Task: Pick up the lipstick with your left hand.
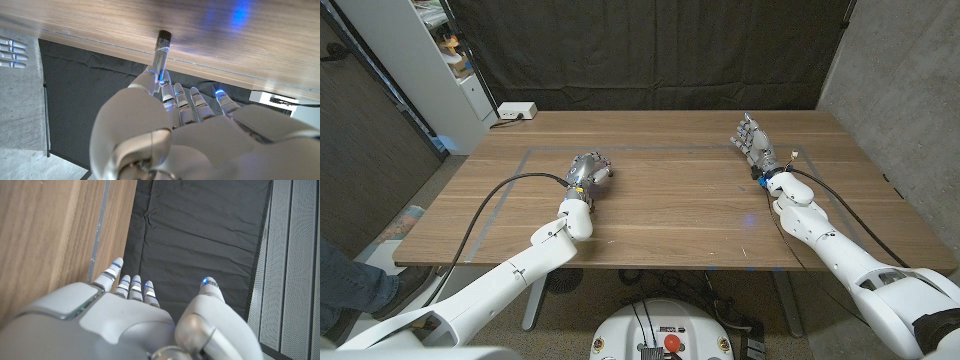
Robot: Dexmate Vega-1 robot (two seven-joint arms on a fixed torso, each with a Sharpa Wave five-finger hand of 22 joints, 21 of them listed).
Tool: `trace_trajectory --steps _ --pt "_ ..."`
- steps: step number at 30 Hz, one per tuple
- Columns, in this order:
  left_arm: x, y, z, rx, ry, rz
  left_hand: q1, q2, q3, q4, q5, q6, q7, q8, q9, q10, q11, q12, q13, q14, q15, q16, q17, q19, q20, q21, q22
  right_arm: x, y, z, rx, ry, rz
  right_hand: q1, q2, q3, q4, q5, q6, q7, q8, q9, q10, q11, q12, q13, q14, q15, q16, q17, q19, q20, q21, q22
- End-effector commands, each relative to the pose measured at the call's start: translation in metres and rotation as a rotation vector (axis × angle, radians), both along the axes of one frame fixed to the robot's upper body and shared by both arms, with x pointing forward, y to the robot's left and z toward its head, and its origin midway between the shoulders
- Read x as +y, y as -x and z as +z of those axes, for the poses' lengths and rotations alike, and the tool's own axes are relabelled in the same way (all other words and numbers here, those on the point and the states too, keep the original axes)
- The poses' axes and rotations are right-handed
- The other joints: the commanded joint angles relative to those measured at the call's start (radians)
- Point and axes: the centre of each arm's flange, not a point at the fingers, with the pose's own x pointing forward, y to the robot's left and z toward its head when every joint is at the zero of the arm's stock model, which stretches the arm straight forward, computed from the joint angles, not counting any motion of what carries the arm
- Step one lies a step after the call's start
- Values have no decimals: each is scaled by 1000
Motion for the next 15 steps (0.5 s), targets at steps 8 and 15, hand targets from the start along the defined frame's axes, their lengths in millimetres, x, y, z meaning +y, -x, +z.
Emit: trace_trajectory --steps 8,15 --pt "4 3 6 -6 5 -6 16 1 4 4 7 8 1 -4 5 -2 6 -7 0 7 3 -2 0 5 8 -3 4 1 4 4 -4 7 -6 2 6 -2 0 8 7 0 0 2 9 0 -2 4 8 3 4 1 5 7 1 5" --pt "5 6 7 -12 12 -2 20 2 3 4 7 6 2 -9 5 -2 6 -9 0 4 6 -5 0 5 10 -4 4 3 5 5 -7 9 -5 2 7 -2 0 8 7 0 0 2 10 0 -1 4 8 3 4 1 6 7 1 5"
